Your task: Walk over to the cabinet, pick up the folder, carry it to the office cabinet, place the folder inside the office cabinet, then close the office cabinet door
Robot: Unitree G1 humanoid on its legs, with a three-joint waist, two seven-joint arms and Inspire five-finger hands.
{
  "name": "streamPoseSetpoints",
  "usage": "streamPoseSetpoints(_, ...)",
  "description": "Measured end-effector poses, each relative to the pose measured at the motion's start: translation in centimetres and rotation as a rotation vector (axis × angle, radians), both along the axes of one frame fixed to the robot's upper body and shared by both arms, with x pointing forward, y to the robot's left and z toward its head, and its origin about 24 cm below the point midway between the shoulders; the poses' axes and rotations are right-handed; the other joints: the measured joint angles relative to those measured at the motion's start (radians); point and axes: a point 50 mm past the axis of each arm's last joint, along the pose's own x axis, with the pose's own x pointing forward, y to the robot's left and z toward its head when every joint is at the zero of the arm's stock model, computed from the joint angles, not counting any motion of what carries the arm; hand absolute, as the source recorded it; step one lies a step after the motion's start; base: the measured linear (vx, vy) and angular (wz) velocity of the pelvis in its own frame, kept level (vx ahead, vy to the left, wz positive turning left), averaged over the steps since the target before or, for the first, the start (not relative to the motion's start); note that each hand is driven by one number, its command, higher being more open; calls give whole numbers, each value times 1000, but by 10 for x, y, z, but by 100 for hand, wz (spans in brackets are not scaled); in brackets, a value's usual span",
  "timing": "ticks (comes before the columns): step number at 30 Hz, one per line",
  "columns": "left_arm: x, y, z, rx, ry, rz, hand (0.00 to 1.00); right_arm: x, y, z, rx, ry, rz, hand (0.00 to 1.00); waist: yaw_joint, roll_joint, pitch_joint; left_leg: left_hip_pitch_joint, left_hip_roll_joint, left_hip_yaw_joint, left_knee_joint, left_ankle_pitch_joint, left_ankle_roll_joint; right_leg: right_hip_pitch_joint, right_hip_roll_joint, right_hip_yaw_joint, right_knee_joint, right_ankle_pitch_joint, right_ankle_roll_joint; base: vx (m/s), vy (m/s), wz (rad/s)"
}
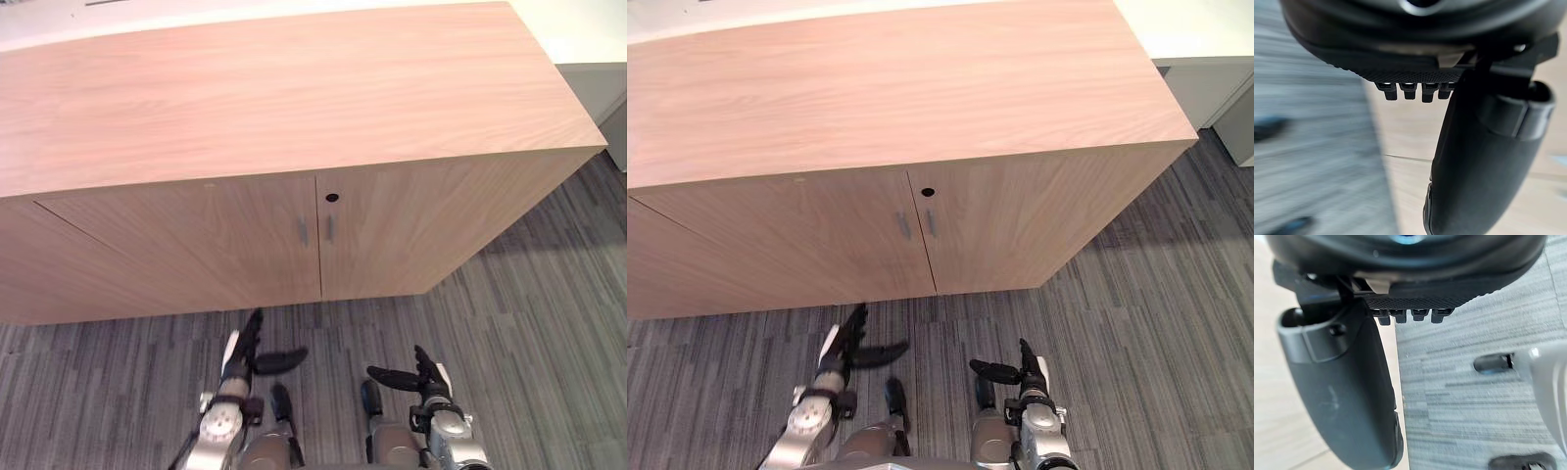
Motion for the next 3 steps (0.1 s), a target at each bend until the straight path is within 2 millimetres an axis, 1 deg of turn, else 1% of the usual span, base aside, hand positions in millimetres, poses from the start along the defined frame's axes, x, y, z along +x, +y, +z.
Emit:
streamPoseSetpoints(2,-22,15,-15,43,115,40,100,-7,-9,-1,-23,16,-23,100,16,0,-17,11,-3,-1,0,-9,0,11,-4,-2,0,-9,5,50,-3,3)
streamPoseSetpoints(3,-24,16,-16,46,126,44,100,-8,-10,-1,-28,19,-22,100,18,0,-20,12,-4,-2,0,-10,-1,12,-4,-3,0,-9,6,32,0,2)
